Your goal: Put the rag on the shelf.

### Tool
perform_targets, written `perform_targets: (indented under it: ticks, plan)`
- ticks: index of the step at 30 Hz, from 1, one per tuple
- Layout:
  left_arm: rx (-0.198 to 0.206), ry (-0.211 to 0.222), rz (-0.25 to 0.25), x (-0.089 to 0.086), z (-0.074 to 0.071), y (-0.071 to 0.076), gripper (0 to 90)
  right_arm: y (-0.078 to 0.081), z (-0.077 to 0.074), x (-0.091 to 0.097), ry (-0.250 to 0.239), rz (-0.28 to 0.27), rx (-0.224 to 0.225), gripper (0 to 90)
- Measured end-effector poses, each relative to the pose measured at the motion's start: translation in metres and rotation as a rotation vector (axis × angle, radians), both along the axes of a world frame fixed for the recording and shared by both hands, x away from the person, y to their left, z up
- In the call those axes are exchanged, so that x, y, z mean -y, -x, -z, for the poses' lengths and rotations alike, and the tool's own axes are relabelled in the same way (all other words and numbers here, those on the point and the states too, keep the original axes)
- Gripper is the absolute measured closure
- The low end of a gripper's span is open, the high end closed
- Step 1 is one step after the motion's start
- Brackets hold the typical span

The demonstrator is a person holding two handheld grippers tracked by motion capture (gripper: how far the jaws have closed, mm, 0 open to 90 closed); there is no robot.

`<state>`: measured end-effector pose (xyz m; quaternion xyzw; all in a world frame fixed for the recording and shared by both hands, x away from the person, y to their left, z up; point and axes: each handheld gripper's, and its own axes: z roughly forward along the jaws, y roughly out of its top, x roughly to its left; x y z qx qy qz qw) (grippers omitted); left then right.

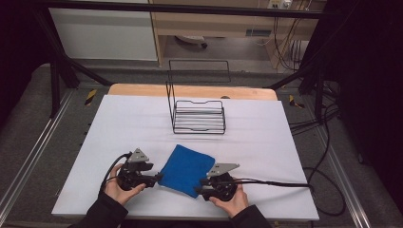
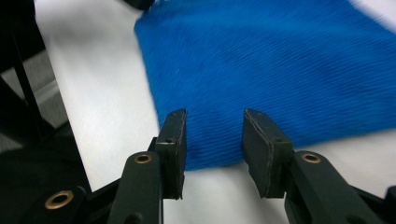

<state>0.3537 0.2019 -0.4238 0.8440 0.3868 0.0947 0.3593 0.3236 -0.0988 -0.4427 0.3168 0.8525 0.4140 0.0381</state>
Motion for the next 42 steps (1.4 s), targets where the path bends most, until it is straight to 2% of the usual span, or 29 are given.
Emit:
perform_targets:
  ticks: [5,8,11,16,19,21,23,25,30,35,38,39,42]
  plan:
    - [-0.004,0.010,-0.038,-0.010,0.001,-0.005,31.3,0.006,0.008,-0.013,0.017,-0.031,0.009,59.0]
    - [-0.002,0.012,-0.053,-0.015,-0.001,-0.007,31.3,0.010,0.010,-0.018,0.037,-0.031,0.046,58.8]
    - [0.001,0.016,-0.064,-0.017,-0.002,-0.008,31.5,0.012,0.011,-0.020,0.055,-0.022,0.076,62.4]
    - [0.004,0.021,-0.063,-0.018,-0.003,-0.008,32.3,0.017,0.012,-0.024,0.099,-0.024,0.128,64.8]
    - [0.003,0.018,-0.060,-0.017,-0.003,-0.007,33.0,0.019,0.012,-0.025,0.137,-0.029,0.177,72.7]
    - [0.006,0.018,-0.059,-0.017,-0.003,-0.007,33.3,0.018,0.012,-0.025,0.145,-0.024,0.180,78.4]
    - [0.008,0.026,-0.062,-0.017,-0.004,-0.007,33.6,0.016,0.011,-0.024,0.150,-0.022,0.176,82.0]
    - [0.013,0.025,-0.065,-0.019,-0.005,-0.007,33.7,0.014,0.009,-0.024,0.146,-0.018,0.147,83.8]
    - [0.012,0.039,-0.063,-0.020,-0.006,-0.007,33.8,0.006,-0.001,-0.018,0.144,-0.052,0.082,85.0]
    - [0.016,0.043,-0.050,-0.018,-0.007,-0.005,33.2,0.004,-0.014,0.004,0.163,-0.105,0.015,84.9]
    - [0.018,0.045,-0.033,-0.015,-0.007,-0.004,31.5,0.000,-0.017,0.020,0.173,-0.115,-0.013,84.5]
    - [0.018,0.045,-0.028,-0.013,-0.007,-0.003,30.5,-0.001,-0.017,0.025,0.182,-0.123,-0.005,84.4]
    - [0.017,0.049,-0.018,-0.011,-0.007,-0.002,27.9,-0.001,-0.016,0.034,0.212,-0.148,-0.021,84.0]
